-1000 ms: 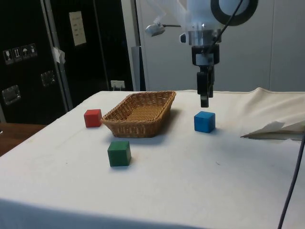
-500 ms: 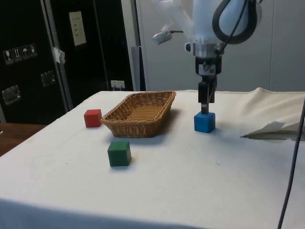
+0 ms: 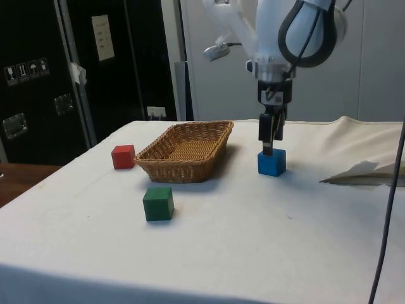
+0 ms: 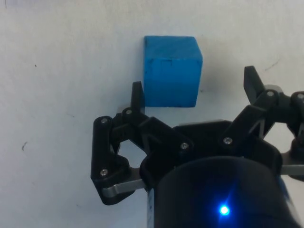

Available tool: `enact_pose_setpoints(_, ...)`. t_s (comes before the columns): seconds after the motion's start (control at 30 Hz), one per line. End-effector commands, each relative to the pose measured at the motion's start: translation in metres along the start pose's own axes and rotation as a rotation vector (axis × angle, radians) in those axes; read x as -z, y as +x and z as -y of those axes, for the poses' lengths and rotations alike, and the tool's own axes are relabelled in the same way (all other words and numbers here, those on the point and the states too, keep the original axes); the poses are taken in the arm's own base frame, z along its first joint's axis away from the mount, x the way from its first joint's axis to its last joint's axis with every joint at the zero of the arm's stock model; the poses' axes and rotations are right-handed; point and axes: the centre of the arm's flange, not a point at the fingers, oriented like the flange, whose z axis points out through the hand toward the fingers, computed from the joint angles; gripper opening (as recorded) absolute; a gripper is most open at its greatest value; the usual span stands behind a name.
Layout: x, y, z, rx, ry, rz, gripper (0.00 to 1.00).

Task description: Pick up exactly two blocks and place them into the basket.

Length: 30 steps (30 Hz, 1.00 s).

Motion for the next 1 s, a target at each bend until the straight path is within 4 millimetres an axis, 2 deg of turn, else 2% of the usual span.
enact_pose_setpoints(0.0, 0.004, -0.004, 0.005, -0.005, 0.021, -0.014, 1.0)
enact_pose_setpoints(0.13, -0.002, -0.001, 0.0, -0.013, 0.0, 0.003, 1.0)
enact_pose_setpoints(0.17, 0.0, -0.005, 0.005, -0.021, 0.019, -0.011, 1.0)
enact_pose_setpoints(0.33, -0.002, -0.005, 0.006, -0.035, 0.018, -0.008, 1.0)
enact_pose_setpoints(0.37, -0.004, -0.001, 0.0, -0.029, 0.001, 0.003, 1.0)
enact_pose_setpoints(0.4, -0.002, -0.005, 0.006, -0.037, 0.017, -0.008, 1.0)
enact_pose_setpoints(0.6, -0.001, 0.0, 0.01, -0.056, 0.021, -0.013, 1.0)
enact_pose_setpoints(0.63, -0.003, 0.004, 0.004, -0.05, 0.004, -0.003, 1.0)
enact_pose_setpoints(0.67, 0.0, 0.001, 0.011, -0.058, 0.023, -0.015, 1.0)
enact_pose_setpoints(0.8, 0.002, 0.005, 0.015, -0.068, 0.031, -0.019, 1.0)
enact_pose_setpoints(0.9, 0.002, 0.006, 0.017, -0.076, 0.035, -0.019, 1.0)
enact_pose_setpoints(0.93, -0.004, 0.009, 0.012, -0.072, 0.012, -0.006, 1.0)
enact_pose_setpoints(0.97, 0.002, 0.006, 0.018, -0.078, 0.037, -0.02, 1.0)
